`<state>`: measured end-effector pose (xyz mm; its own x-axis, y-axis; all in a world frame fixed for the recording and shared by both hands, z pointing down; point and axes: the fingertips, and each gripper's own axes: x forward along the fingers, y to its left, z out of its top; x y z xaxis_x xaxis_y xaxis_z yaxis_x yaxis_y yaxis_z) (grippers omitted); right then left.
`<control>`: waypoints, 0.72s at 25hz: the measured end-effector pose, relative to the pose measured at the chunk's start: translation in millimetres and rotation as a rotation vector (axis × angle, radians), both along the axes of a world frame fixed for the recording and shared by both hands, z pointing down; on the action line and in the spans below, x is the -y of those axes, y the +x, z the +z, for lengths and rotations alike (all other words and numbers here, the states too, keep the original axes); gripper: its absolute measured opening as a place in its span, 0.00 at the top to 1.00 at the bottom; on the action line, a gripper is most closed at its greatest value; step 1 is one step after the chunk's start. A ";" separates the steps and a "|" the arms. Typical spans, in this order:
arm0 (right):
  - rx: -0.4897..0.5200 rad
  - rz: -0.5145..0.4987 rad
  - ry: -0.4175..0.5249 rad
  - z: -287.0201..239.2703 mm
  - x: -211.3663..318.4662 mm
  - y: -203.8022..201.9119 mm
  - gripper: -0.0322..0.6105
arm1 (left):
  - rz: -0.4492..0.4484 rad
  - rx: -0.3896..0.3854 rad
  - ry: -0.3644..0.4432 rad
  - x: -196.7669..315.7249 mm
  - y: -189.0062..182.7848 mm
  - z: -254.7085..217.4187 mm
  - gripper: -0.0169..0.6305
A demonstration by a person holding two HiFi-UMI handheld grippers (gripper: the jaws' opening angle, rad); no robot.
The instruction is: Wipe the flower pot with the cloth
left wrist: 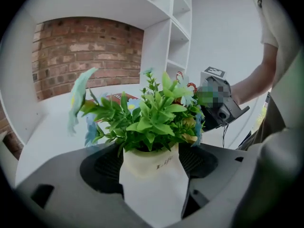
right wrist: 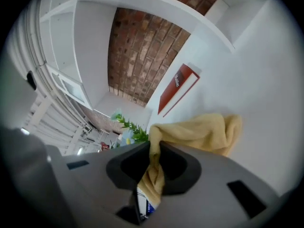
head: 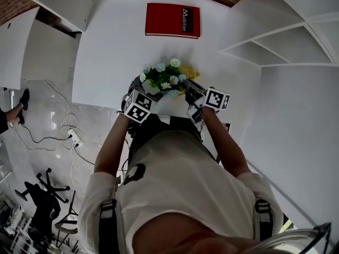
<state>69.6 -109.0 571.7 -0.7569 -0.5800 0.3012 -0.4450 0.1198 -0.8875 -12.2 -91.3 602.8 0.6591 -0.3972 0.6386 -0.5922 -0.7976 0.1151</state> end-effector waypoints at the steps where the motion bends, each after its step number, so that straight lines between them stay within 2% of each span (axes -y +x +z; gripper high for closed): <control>1: 0.030 0.010 0.003 2.3 0.6 -1.5 0.85 | -0.006 0.011 0.005 -0.2 0.4 0.1 0.43; 5: 0.126 0.054 0.017 4.5 1.5 -0.8 0.85 | -0.008 0.043 0.018 -2.1 -2.0 0.1 0.43; 8: 0.115 0.086 -0.060 22.2 -5.3 4.1 0.85 | -0.007 0.054 0.019 -2.2 -4.4 0.6 0.43; 10: 0.088 0.118 -0.138 36.6 -10.8 9.8 0.85 | -0.006 0.056 0.019 -1.9 -3.4 0.4 0.43; 14: 0.049 0.101 -0.164 57.4 -9.8 9.7 0.85 | -0.001 0.058 0.025 -1.4 -3.0 0.4 0.43; 18: -0.108 0.055 -0.187 70.8 -13.9 8.7 0.86 | 0.009 0.063 0.033 -1.4 -4.7 0.4 0.43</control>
<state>78.3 -95.1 642.5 -0.6829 -0.5462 0.4852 -0.5402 -0.0695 -0.8386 -16.9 -89.9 603.2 0.6217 -0.4129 0.6656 -0.5904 -0.8055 0.0517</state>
